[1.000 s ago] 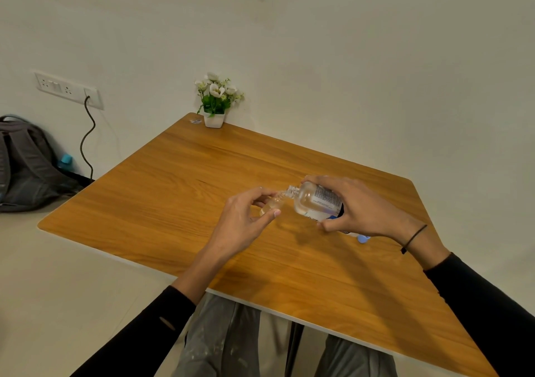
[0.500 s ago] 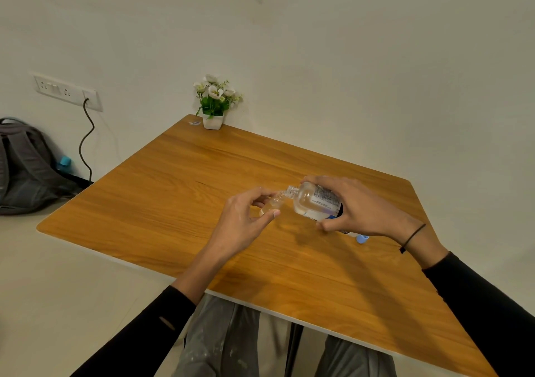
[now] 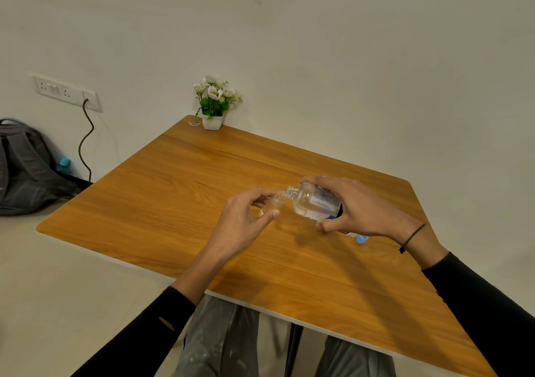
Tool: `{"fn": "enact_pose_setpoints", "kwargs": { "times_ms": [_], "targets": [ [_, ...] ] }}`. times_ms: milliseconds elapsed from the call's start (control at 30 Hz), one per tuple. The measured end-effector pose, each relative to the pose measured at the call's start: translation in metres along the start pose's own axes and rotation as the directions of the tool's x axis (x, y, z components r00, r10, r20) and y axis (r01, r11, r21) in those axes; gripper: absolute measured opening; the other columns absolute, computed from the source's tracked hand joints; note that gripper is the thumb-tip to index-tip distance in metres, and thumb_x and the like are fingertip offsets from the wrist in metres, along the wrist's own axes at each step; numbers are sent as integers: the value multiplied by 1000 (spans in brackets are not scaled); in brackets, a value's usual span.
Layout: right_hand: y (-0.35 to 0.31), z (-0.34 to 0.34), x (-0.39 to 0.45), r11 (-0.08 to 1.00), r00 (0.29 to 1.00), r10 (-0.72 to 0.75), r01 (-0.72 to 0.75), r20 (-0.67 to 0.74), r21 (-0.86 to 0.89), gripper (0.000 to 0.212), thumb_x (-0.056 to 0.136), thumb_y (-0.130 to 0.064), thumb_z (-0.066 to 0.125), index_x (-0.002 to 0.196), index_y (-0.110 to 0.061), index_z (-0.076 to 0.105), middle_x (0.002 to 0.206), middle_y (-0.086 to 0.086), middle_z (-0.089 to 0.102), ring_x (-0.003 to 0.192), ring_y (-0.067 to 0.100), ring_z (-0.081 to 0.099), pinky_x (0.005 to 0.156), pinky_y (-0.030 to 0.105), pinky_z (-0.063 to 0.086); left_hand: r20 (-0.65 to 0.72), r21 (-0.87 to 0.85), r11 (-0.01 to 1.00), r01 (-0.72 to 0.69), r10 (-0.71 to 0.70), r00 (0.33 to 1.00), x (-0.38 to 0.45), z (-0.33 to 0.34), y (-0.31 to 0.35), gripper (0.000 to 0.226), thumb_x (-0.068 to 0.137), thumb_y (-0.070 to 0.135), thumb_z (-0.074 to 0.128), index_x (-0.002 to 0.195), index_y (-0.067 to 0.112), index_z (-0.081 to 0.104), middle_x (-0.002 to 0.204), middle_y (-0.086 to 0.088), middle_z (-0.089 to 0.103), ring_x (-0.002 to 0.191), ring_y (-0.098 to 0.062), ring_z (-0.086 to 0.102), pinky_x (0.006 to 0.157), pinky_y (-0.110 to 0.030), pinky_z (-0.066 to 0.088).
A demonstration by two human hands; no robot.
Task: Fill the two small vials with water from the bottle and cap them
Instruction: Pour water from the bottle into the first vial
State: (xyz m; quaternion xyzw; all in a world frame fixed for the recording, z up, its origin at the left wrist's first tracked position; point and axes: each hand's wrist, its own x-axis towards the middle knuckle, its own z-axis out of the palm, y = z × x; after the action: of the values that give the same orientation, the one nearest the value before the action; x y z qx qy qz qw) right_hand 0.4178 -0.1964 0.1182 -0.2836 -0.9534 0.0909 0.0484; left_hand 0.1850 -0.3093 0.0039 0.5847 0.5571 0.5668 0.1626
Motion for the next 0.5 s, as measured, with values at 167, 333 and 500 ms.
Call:
{"fn": "enact_pose_setpoints", "kwargs": {
  "times_ms": [167, 333, 500],
  "targets": [
    [0, 1, 0, 1000, 1000, -6, 6, -6, 1, 83, 76, -47, 84, 151, -42, 47, 128, -20, 64, 101, 6, 59, 79, 45, 59, 5, 0, 1000, 2, -2, 1000, 0, 0, 0, 42, 90, 25, 84, 127, 37, 68, 112, 18, 72, 103, -2, 68, 79, -8, 54],
    [0, 1, 0, 1000, 1000, -1, 1, -2, 4, 84, 78, -45, 84, 152, -41, 47, 128, -18, 64, 101, 6, 59, 79, 43, 58, 9, 14, 1000, -2, 2, 1000, 0, -1, 1, 44, 90, 25, 84, 124, 44, 65, 111, 23, 71, 103, 0, 68, 84, -9, 53],
    [0, 1, -2, 1000, 1000, 7, -7, -11, 2, 86, 80, -44, 86, 155, -39, 45, 131, -18, 63, 102, 5, 57, 82, 40, 58, 12, 20, 1000, 8, -9, 1000, 0, -1, 0, 43, 90, 27, 83, 126, 42, 65, 112, 18, 72, 104, 0, 68, 85, -10, 54]
  ]
}}
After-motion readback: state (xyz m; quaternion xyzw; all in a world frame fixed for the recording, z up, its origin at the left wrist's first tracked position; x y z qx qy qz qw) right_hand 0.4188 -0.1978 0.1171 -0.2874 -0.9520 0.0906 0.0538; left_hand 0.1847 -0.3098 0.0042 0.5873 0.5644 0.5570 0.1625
